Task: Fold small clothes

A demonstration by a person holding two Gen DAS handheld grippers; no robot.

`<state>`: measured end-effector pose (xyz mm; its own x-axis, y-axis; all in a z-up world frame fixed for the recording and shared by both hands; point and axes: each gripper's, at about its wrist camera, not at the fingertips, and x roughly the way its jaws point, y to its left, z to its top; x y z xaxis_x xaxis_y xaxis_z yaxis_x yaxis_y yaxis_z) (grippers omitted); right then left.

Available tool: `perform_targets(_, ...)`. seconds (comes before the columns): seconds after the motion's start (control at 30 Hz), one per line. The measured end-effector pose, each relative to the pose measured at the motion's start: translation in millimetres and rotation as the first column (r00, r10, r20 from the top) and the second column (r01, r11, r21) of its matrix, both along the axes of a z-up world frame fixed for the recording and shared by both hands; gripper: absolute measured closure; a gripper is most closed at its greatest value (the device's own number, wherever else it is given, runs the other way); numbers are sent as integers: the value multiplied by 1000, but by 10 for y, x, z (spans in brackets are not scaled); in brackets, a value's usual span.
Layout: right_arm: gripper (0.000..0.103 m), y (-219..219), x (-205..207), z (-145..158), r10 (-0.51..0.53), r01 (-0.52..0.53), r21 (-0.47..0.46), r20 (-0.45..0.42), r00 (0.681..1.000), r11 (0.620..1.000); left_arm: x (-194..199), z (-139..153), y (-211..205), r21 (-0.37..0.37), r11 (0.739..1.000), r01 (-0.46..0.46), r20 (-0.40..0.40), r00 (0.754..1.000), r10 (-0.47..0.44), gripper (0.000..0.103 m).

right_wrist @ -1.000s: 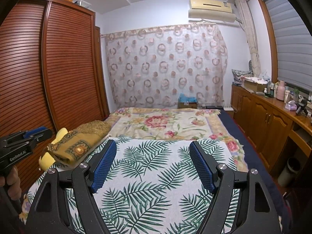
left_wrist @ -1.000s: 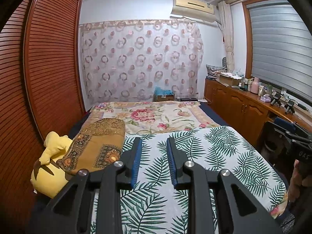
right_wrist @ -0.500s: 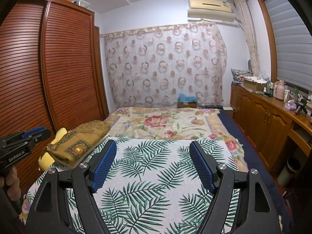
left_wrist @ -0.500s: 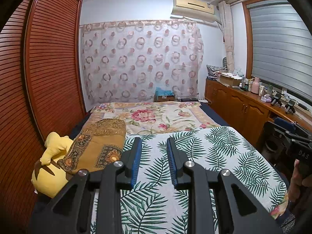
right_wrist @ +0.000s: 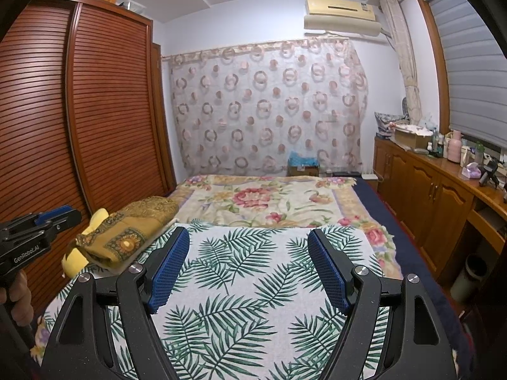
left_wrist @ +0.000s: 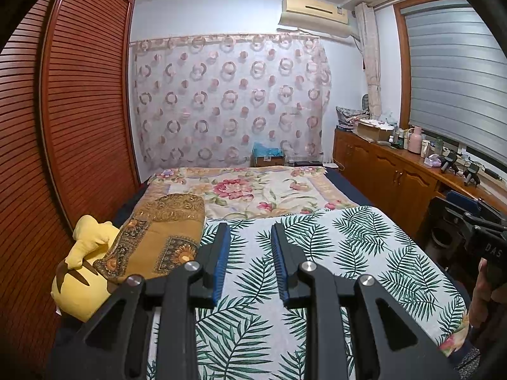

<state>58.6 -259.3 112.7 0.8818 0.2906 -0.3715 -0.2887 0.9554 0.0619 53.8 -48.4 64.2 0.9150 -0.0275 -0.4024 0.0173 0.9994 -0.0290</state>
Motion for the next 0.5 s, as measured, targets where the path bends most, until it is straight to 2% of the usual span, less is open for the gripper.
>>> perform_targets(0.5, 24, -16, -27, -11, -1, 1, 5, -1, 1000, 1000, -15, -7, 16, 0, 1000, 0, 1, 1000, 0, 78)
